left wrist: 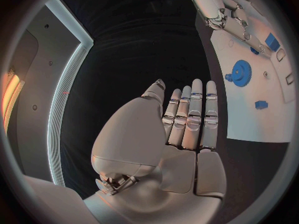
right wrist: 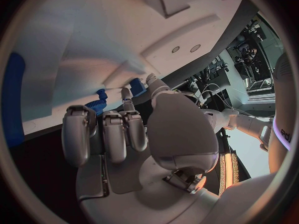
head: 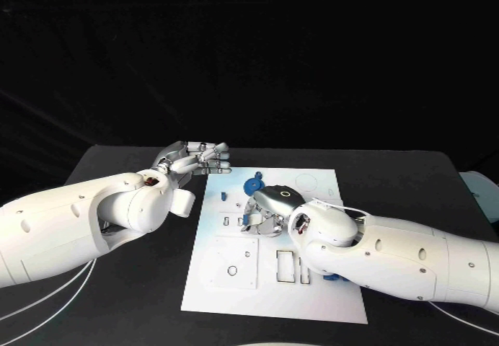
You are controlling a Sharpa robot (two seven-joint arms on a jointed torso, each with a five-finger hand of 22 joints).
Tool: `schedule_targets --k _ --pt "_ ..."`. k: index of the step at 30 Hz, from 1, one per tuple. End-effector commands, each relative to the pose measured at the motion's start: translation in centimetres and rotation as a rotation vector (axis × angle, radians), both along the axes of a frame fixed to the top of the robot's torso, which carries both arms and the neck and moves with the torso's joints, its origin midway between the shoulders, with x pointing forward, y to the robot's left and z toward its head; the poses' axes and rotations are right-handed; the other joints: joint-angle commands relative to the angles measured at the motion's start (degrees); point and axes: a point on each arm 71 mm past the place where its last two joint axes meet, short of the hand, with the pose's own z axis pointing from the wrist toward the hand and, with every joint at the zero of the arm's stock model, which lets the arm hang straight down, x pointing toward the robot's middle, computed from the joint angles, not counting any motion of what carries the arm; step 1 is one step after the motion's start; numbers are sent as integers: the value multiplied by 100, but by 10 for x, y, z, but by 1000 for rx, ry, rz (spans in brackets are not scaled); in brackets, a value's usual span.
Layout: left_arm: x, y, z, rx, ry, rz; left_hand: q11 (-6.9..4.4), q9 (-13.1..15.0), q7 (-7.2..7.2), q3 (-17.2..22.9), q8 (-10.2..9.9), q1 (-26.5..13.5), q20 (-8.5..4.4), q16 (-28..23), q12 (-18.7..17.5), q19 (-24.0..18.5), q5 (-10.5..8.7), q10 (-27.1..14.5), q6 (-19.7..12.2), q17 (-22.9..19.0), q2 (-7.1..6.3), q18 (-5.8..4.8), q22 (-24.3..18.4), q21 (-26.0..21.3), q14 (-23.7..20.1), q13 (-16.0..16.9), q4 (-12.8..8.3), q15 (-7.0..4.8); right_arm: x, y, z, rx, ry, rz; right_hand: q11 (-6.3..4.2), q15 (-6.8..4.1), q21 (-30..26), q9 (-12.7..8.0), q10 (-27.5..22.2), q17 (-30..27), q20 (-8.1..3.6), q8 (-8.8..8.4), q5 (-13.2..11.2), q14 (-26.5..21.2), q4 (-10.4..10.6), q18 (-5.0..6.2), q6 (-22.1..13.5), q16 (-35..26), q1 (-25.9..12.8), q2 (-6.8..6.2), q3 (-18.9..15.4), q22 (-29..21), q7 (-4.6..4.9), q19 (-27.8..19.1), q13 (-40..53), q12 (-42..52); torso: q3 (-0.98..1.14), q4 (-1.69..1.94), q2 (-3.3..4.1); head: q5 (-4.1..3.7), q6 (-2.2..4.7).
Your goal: Assemble the parts on the task board
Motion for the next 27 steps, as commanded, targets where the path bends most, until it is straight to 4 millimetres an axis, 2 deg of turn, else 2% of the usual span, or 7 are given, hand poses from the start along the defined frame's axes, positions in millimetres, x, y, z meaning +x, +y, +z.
schedule_targets --k 1,8,12,15,19,22,27 --pt "0 -2 1 -8 1 -19 27 -1 42 33 -41 45 7 -34 -45 41 18 12 16 10 2 30 -9 -28 19 9 3 11 -1 -3 1 1 -24 -9 65 49 -44 -12 136 1442 45 -41 -22 592 75 9 -68 9 -41 -37 -20 581 7 6 1007 -71 -1 4 -4 -9 -4" --pt "-2 -5 -5 121 19 -156 -52 11 -36 10 -46 21 -68 112 -49 262 16 165 88 118 -38 41 21 83 352 33 8 -97 -8 -26 20 100 -74 -6 150 118 -251 -44 -19 1299 109 -165 213 556 449 54 -315 -50 71 -189 -374 425 101 -93 850 -220 -3 4 -25 -16 8" --pt "-5 -10 -11 260 37 -267 -337 52 -240 10 54 11 -443 916 173 1074 12 843 384 571 -88 45 243 603 1501 136 48 -453 -9 -46 40 210 -61 15 125 108 -958 -21 -251 739 110 -138 549 403 538 218 -276 -313 320 -97 -467 -151 96 -474 604 -461 -10 -7 -63 5 7" --pt "-7 -11 -18 404 80 -333 -450 49 -333 -75 37 -209 -663 1599 306 1420 12 1195 438 1054 -99 26 407 938 1769 250 258 -583 -4 -66 56 304 3 -27 109 80 -1294 3 -388 485 87 -102 874 339 511 285 -207 -460 444 -16 -486 -412 59 -626 443 -616 -15 -22 -98 1 -11" --pt "-7 -10 -28 644 152 -369 -609 93 -473 -379 134 -922 -896 3770 870 1792 0 1576 508 3004 70 11 715 1501 1888 743 349 -729 8 -100 74 409 91 -142 95 60 -1549 12 -462 328 64 -106 1494 311 506 325 -215 -569 420 41 -605 -599 49 -702 341 -708 -20 -43 -162 14 -30" --pt "-5 -11 -31 757 179 -365 -592 160 -458 -547 287 -989 -953 5037 1522 1694 16 1224 413 4195 108 -26 1003 1941 1462 1385 402 -723 14 -120 80 439 115 -201 96 59 -1716 12 -534 210 60 -117 1696 285 504 354 -241 -648 398 60 -686 -723 52 -756 254 -788 -21 -44 -182 43 -34" --pt "0 -13 -31 913 211 -372 -744 422 -606 -861 810 -1150 -1069 6868 3000 1704 9 899 436 6228 167 11 1520 2758 1838 2584 395 -848 26 -150 85 467 135 -297 94 57 -1762 16 -536 190 58 -113 1766 283 499 359 -236 -667 392 73 -728 -753 50 -759 244 -794 -18 -46 -213 63 -48"
